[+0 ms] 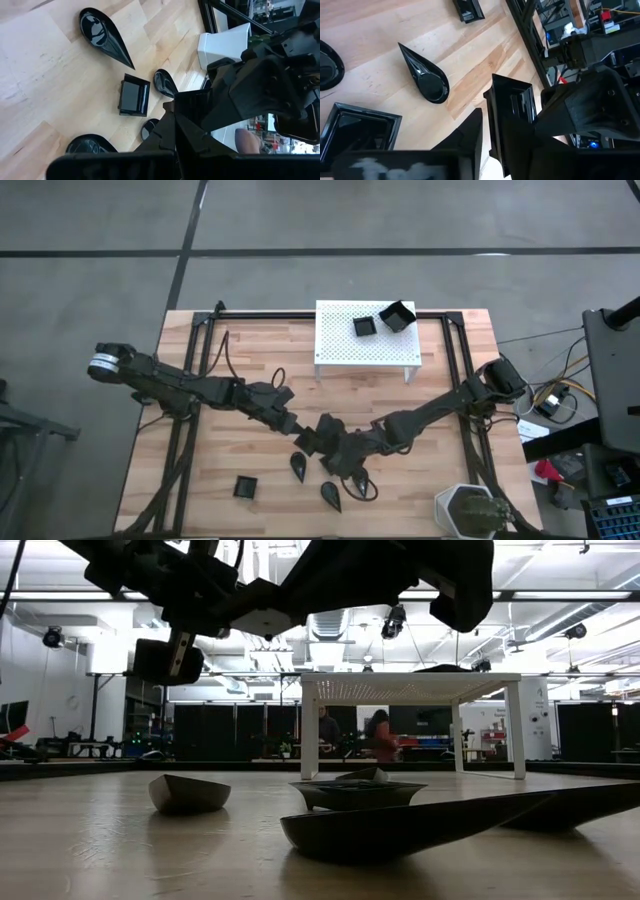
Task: Pick & Place Mini shaped plates
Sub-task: Stack the square plate on top of the square plate on the shelf
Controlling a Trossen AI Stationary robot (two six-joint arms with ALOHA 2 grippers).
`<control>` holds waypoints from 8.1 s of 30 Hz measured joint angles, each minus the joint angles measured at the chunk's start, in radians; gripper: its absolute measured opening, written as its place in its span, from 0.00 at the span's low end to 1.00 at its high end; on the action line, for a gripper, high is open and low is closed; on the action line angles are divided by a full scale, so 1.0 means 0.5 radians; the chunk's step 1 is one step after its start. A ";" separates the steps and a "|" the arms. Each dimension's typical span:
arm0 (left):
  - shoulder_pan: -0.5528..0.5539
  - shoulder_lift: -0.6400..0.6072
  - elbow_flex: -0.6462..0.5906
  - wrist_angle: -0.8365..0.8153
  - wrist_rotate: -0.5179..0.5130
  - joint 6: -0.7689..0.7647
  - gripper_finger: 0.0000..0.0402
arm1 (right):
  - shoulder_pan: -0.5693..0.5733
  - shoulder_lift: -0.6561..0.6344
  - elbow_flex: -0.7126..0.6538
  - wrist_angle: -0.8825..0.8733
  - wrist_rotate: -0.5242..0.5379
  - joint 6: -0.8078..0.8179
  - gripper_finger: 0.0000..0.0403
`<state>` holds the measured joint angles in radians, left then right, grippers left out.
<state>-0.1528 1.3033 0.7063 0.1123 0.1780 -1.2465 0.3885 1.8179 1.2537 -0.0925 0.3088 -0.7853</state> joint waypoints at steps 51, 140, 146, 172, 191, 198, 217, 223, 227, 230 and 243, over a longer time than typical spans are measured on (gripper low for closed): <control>0.044 -0.162 -0.011 0.092 -0.052 0.969 0.38 | 0.011 -0.021 0.058 -0.353 0.133 0.421 0.02; -0.256 -0.253 -0.150 0.626 -0.177 1.920 0.37 | -1.252 0.139 1.064 -2.180 0.781 2.738 0.02; -0.256 -0.253 -0.150 0.626 -0.177 1.920 0.37 | -1.253 0.139 1.064 -2.174 0.732 2.740 0.02; -0.256 -0.256 -0.184 0.634 -0.179 1.895 0.37 | -1.262 0.139 1.057 -2.134 0.735 2.670 0.24; -0.259 -0.264 -0.184 0.573 -0.182 1.665 0.37 | -0.906 0.136 1.055 -2.008 0.729 2.222 0.12; -0.266 -0.264 -0.184 0.500 -0.187 1.542 0.37 | -0.669 0.134 1.014 -1.939 0.741 1.932 0.02; -0.267 -0.263 -0.213 0.670 -0.515 1.921 0.37 | -0.053 0.133 0.651 -1.935 0.836 1.648 0.02; -0.267 -0.263 -0.213 0.951 -0.515 2.131 0.37 | 0.156 0.133 0.593 -1.844 0.749 1.687 0.02; -0.266 -0.263 -0.213 0.960 -0.513 2.117 0.37 | 0.281 0.133 0.522 -1.712 0.680 1.661 0.02; -0.264 -0.263 -0.213 0.961 -0.513 2.157 0.37 | 0.329 0.133 0.472 -1.642 0.670 1.657 0.02; -0.262 -0.263 -0.209 1.015 -0.509 2.207 0.37 | 0.341 0.133 0.298 -0.989 0.073 1.466 0.06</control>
<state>-0.2836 1.1717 0.6018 0.6201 -0.0765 -0.1429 0.5591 1.8843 1.4028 -0.5869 0.3454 -0.0521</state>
